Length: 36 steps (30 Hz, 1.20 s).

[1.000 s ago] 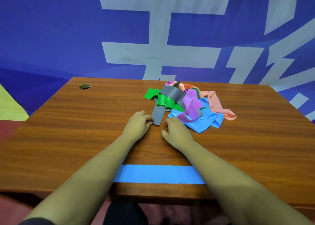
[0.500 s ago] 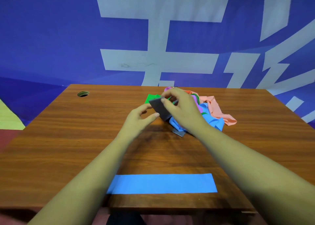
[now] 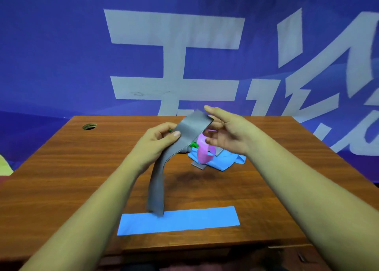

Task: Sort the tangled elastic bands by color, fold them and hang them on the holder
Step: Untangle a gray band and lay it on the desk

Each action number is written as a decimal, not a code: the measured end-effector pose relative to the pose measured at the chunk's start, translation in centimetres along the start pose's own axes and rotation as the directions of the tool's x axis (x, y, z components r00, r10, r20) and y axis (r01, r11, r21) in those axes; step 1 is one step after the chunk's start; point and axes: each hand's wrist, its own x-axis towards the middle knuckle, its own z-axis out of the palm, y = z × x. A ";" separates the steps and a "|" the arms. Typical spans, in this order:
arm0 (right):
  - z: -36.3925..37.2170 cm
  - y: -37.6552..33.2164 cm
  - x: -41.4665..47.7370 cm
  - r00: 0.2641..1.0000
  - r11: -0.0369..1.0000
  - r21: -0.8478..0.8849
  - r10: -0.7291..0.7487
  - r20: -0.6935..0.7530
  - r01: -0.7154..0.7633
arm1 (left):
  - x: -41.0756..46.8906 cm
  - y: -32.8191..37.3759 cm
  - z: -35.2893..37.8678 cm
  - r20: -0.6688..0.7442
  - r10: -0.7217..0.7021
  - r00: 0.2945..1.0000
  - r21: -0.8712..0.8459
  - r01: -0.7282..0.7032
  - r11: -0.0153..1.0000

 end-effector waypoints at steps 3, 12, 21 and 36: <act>-0.6 1.7 -0.9 0.998 0.971 -0.232 0.053 -0.026 -0.057 | -1.3 0.0 0.2 0.092 -0.092 0.992 0.004 0.092 0.996; -1.4 2.5 -2.8 0.938 0.953 -0.216 -0.259 -0.229 0.211 | -5.4 -2.5 -2.3 0.258 -0.424 0.868 0.124 0.406 0.905; -6.9 8.7 -3.0 0.852 0.993 -0.060 -0.119 -0.510 0.103 | -9.4 -5.4 -5.0 -0.010 -0.535 0.845 -0.180 0.524 0.832; -6.4 18.3 -2.9 0.821 0.580 -0.793 -0.353 -0.449 -0.184 | -12.3 -8.9 -4.4 -0.432 -0.345 0.833 0.537 0.545 0.644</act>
